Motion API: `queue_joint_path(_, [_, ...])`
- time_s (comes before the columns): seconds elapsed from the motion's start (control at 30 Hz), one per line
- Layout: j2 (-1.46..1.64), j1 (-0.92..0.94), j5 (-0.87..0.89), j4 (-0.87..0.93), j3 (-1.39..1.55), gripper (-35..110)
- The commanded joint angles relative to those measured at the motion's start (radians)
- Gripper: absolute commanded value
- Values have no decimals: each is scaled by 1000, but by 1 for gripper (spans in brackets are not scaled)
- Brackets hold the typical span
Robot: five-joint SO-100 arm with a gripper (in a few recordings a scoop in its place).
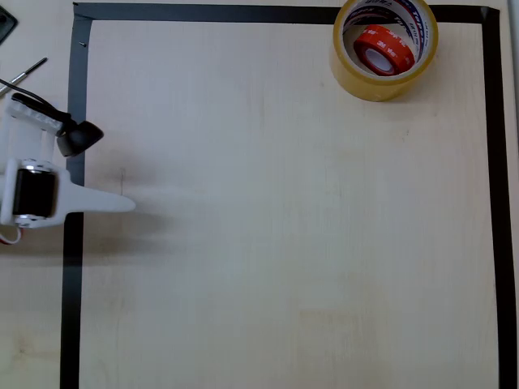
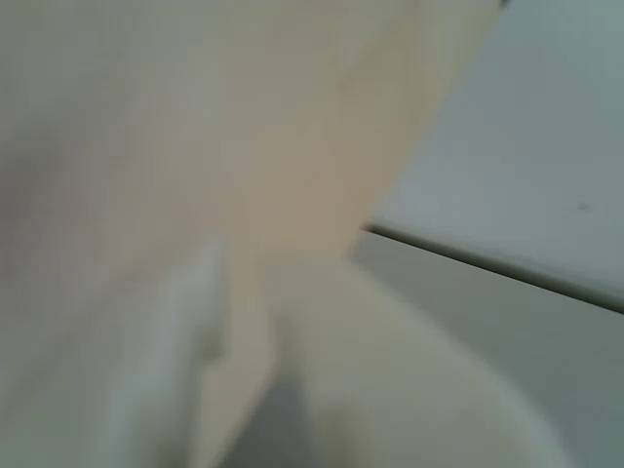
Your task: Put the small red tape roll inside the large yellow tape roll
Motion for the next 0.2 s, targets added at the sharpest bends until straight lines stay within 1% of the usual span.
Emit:
queue_joint_path(0.0, [20, 23, 11, 35, -8, 0])
queue_joint_path(0.17, [20, 29, 12, 123, -6, 0])
